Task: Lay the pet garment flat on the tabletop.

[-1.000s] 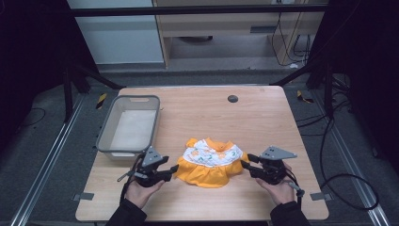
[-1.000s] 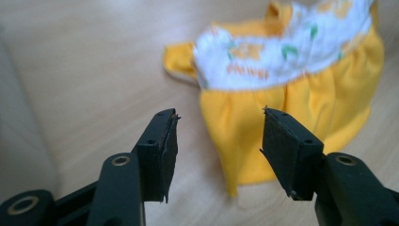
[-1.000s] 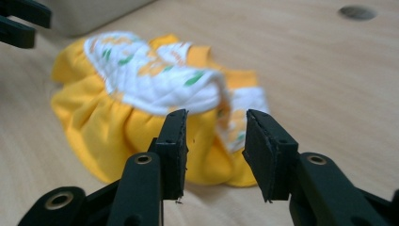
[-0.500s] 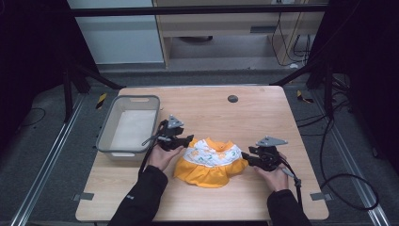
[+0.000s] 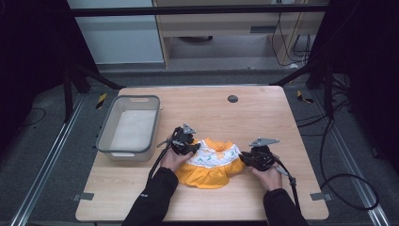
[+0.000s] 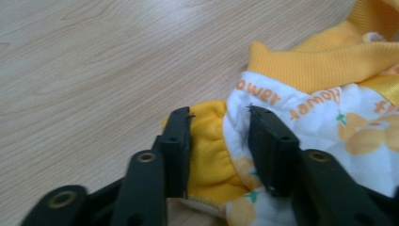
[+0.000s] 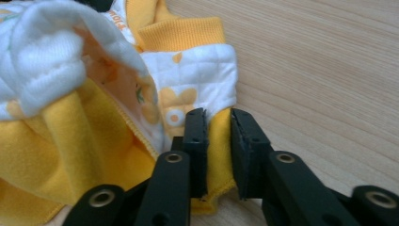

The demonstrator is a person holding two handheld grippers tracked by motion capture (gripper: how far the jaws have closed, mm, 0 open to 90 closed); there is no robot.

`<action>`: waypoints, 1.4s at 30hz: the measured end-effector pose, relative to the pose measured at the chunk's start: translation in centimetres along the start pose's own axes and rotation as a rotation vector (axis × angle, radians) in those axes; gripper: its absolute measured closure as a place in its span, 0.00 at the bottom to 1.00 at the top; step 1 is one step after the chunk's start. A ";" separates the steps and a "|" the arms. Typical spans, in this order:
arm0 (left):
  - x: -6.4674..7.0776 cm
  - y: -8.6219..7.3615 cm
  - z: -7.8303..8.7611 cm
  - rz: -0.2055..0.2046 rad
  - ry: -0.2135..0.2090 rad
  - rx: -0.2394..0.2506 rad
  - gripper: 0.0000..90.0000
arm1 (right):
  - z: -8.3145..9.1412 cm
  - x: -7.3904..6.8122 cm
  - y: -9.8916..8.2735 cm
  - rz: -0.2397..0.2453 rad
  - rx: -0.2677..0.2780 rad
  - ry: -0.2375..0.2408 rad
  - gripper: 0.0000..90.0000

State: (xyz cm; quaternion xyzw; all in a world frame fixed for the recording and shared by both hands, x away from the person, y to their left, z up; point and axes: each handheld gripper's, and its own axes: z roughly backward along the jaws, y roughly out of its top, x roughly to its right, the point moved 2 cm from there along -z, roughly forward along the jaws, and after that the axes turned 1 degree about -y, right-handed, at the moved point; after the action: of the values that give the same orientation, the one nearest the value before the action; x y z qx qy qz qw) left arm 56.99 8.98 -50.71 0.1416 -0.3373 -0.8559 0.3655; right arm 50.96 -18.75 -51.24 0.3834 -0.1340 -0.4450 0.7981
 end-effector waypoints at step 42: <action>2.4 -8.7 11.2 0.016 0.042 0.069 0.60 | 3.8 -3.5 -1.5 0.169 0.089 0.013 0.62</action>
State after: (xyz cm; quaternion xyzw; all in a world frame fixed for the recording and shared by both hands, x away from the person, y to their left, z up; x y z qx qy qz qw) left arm 45.30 16.96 -48.44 0.1692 -0.3600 -0.8376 0.3744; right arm 45.99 -18.26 -49.31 0.4088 -0.1804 -0.3673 0.8157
